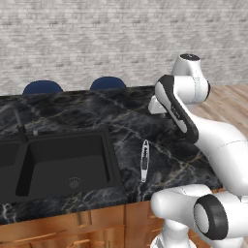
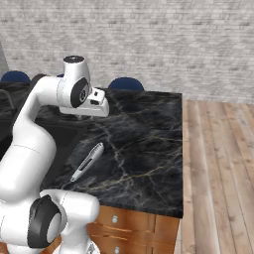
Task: Pick up the tongs from the counter and place them near the plate next to the oven.
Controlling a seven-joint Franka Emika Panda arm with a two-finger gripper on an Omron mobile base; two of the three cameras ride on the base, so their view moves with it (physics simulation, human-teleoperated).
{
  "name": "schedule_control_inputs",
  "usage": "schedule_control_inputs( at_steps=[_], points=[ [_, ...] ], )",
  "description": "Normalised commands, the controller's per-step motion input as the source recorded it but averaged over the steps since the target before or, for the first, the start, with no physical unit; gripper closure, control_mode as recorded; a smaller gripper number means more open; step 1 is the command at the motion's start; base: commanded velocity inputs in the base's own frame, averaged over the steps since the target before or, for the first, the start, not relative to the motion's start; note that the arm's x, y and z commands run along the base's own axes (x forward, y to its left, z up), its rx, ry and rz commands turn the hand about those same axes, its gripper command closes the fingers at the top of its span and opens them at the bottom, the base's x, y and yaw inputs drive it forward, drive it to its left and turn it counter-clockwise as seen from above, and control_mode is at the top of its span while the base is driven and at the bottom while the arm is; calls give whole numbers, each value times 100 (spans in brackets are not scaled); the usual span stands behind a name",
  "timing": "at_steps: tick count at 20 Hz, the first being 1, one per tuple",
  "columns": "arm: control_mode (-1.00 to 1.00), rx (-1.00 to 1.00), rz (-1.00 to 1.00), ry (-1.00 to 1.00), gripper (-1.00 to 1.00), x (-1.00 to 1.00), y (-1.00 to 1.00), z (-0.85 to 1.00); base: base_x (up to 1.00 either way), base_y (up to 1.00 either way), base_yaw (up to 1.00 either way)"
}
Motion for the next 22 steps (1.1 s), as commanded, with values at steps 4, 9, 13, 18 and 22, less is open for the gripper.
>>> schedule_control_inputs(
  at_steps=[4,9,13,18,22],
  points=[
    [-100,0,0,-2,-100,0,0,0,0,0,0],
    [-100,0,0,-3,-100,-8,0,-3,0,0,0],
    [-100,0,-5,-1,-100,-29,7,-35,0,0,0],
    [-100,0,-6,0,-100,-13,11,-49,0,0,0],
    [-100,0,-4,0,-100,0,5,-48,0,0,0]
  ],
)
